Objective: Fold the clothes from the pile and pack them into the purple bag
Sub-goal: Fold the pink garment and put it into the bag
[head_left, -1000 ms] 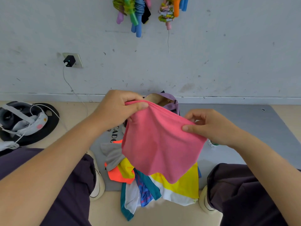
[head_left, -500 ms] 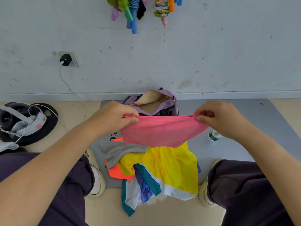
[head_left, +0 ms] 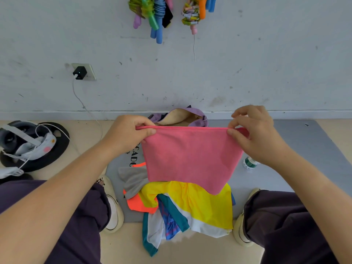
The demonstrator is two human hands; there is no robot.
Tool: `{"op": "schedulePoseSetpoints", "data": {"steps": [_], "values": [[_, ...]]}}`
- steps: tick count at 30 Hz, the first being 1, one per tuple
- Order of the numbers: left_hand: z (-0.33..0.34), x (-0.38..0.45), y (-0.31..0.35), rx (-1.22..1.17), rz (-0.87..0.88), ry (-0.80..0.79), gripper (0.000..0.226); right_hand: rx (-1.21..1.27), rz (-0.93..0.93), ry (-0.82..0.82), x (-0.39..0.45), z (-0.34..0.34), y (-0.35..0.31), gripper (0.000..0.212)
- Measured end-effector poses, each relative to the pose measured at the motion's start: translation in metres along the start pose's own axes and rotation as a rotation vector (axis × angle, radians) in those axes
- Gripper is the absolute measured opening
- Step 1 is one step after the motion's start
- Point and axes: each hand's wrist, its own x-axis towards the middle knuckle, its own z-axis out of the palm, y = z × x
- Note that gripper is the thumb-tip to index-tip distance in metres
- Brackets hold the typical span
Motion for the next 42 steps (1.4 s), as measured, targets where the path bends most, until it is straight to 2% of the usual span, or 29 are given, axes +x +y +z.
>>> {"op": "schedulePoseSetpoints", "data": {"steps": [4,6,9,12,14,17,19,21,24,28,30,32,36,38,42], "values": [[-0.006,0.004,-0.004,-0.113,-0.082,0.032,0.008,0.115,0.197,-0.113,0.000,-0.003,0.009,0.025],[-0.006,0.005,-0.006,-0.172,-0.149,0.050,0.011,0.166,0.285,-0.144,0.000,-0.005,0.012,0.020],[-0.003,0.005,-0.004,-0.316,-0.219,0.079,0.011,0.265,0.301,-0.186,0.000,-0.006,0.013,0.002],[-0.003,0.004,0.002,-0.397,-0.228,0.076,0.011,0.473,0.337,-0.213,0.000,-0.009,0.012,0.005],[-0.005,0.004,0.002,-0.314,-0.211,0.106,0.010,0.647,0.415,-0.223,0.000,-0.011,0.009,0.010],[-0.003,0.005,0.002,-0.156,-0.180,0.189,0.007,0.684,0.482,-0.188,0.002,-0.011,0.008,0.008],[0.001,0.005,0.005,-0.187,-0.207,0.227,0.008,0.668,0.473,-0.219,0.002,-0.010,0.003,0.006],[0.005,0.005,0.010,-0.258,-0.256,0.217,0.015,0.749,0.455,-0.328,0.001,-0.008,-0.006,0.007],[0.014,0.005,0.020,-0.416,-0.270,0.126,0.012,0.899,0.395,-0.500,0.000,-0.006,-0.026,0.006],[0.027,-0.001,0.035,-0.559,-0.202,-0.015,0.005,0.987,0.269,-0.603,0.000,0.001,-0.052,0.023],[0.031,-0.005,0.042,-0.554,-0.172,-0.074,0.006,0.929,0.223,-0.531,0.000,0.005,-0.064,0.014],[0.034,-0.010,0.047,-0.526,-0.139,-0.129,0.010,0.783,0.177,-0.380,-0.002,0.011,-0.072,0.005],[0.035,-0.015,0.055,-0.544,-0.119,-0.182,0.017,0.479,-0.011,-0.080,-0.002,0.015,-0.084,0.008],[0.035,-0.016,0.059,-0.592,-0.138,-0.224,0.016,0.410,-0.052,0.001,0.001,0.015,-0.088,0.008],[0.035,-0.018,0.064,-0.666,-0.157,-0.291,0.020,0.355,0.001,0.064,0.002,0.014,-0.086,0.015]]}}
